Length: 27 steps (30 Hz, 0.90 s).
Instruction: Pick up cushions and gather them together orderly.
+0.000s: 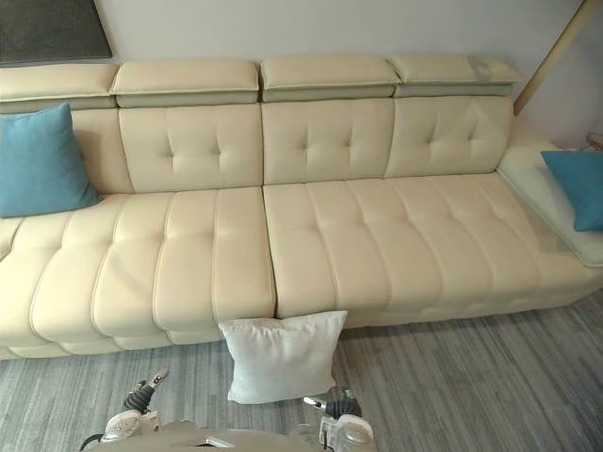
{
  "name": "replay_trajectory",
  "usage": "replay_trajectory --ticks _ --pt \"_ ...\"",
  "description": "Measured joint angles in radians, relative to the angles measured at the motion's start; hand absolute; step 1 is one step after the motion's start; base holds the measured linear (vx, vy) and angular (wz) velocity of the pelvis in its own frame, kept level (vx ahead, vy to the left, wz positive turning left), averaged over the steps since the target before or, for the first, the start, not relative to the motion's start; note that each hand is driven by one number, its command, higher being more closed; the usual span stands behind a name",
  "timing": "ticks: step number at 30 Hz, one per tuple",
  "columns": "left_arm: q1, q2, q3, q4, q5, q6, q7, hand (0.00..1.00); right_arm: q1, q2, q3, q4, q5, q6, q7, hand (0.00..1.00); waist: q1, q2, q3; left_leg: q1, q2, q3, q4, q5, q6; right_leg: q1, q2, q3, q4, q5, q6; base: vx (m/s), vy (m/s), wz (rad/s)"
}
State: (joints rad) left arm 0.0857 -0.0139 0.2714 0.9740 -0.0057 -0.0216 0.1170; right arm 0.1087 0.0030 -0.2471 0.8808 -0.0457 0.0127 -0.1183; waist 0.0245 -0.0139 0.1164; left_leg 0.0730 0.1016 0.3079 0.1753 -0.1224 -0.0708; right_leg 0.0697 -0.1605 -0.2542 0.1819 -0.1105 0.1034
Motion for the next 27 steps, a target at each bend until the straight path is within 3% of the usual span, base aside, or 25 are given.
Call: replay_trajectory --ticks 7,10,13,17,27 --pt "0.003 0.001 -0.041 -0.013 -0.001 0.0 0.001 0.0 0.0 -0.012 0.019 -0.003 -0.001 -0.008 -0.023 0.0 0.007 0.006 0.007 -0.013 0.0 0.001 -0.033 0.026 -0.001 -0.025 0.01 0.005 -0.011 0.013 -0.009 -0.03 -0.013 -0.02" --pt "-0.041 0.007 -0.051 -0.035 -0.014 0.0 0.013 0.0 -0.044 -0.027 0.053 -0.053 -0.001 -0.008 -0.046 0.0 0.008 0.013 0.069 -0.156 0.045 0.004 0.131 -0.028 0.002 -0.159 0.016 0.03 0.113 -0.012 -0.025 -0.11 -0.028 -0.16" --pt "-0.114 0.041 -0.093 -0.086 -0.045 -0.001 0.039 0.0 -0.118 -0.035 0.088 -0.139 -0.001 -0.007 -0.081 0.0 0.007 0.007 0.158 -0.398 0.121 -0.008 0.386 -0.114 0.006 -0.401 0.026 0.062 0.338 -0.078 -0.042 -0.24 -0.008 -0.25" --pt "-0.178 0.052 -0.122 -0.151 -0.081 -0.003 0.075 0.0 -0.197 -0.077 0.1 -0.243 0.001 -0.008 -0.128 0.0 0.005 0.007 0.225 -0.561 0.168 -0.001 0.56 -0.178 0.019 -0.595 0.028 0.111 0.521 -0.129 -0.05 -0.19 -0.013 -0.27" --pt "-0.438 0.112 -0.124 -0.221 -0.15 -0.026 0.127 0.0 -0.497 -0.155 0.067 -0.323 0.023 -0.007 -0.242 0.0 0.003 0.01 0.331 -0.964 0.219 -0.008 0.744 -0.175 0.037 -1.027 0.03 0.159 0.71 -0.118 -0.079 -0.11 -0.033 -0.1"
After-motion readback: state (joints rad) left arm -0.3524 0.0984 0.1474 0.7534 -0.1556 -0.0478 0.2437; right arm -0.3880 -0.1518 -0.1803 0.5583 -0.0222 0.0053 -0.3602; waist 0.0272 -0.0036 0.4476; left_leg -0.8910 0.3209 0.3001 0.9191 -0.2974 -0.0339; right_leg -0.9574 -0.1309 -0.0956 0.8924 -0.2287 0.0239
